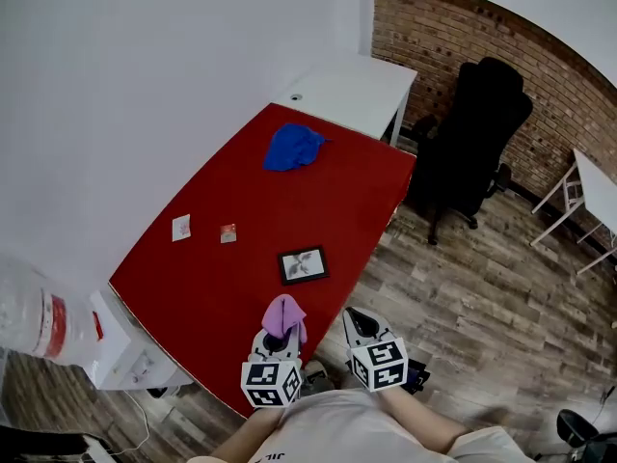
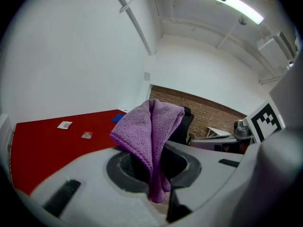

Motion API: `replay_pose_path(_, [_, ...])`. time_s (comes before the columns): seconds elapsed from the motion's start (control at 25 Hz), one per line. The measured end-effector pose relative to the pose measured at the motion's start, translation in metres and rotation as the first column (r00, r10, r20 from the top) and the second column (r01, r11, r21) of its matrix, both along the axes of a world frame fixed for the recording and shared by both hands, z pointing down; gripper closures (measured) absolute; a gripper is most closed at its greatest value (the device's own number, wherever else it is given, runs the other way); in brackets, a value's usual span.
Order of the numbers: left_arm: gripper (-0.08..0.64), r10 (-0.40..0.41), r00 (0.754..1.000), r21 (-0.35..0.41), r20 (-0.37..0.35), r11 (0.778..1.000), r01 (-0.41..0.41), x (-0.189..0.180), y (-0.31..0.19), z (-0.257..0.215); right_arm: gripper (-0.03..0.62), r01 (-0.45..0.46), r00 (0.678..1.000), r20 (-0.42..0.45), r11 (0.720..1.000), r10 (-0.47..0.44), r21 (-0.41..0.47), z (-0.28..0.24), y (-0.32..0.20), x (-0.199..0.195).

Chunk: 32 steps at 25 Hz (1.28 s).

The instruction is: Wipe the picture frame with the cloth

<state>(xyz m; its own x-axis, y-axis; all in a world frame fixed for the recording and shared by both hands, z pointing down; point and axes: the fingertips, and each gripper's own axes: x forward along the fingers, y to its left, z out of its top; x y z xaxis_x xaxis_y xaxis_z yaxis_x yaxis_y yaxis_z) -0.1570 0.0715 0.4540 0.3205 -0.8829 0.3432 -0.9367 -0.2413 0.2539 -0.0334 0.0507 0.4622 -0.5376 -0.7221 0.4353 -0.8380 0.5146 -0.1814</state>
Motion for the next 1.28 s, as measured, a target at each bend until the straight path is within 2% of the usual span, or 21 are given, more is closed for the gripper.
replay_pose_path(0.56, [0.497, -0.061, 0.998, -0.023, 0.005, 0.998, 0.061, 0.007, -0.052, 0.0, 0.588, 0.086, 0.996, -0.014, 0.996, -0.086, -0.014, -0.001, -0.068, 0.001])
replay_pose_path(1.28, [0.497, -0.093, 0.996, -0.078, 0.011, 0.993, 0.093, 0.004, -0.083, 0.021, 0.588, 0.102, 0.994, -0.026, 0.993, -0.104, -0.056, 0.022, -0.102, 0.001])
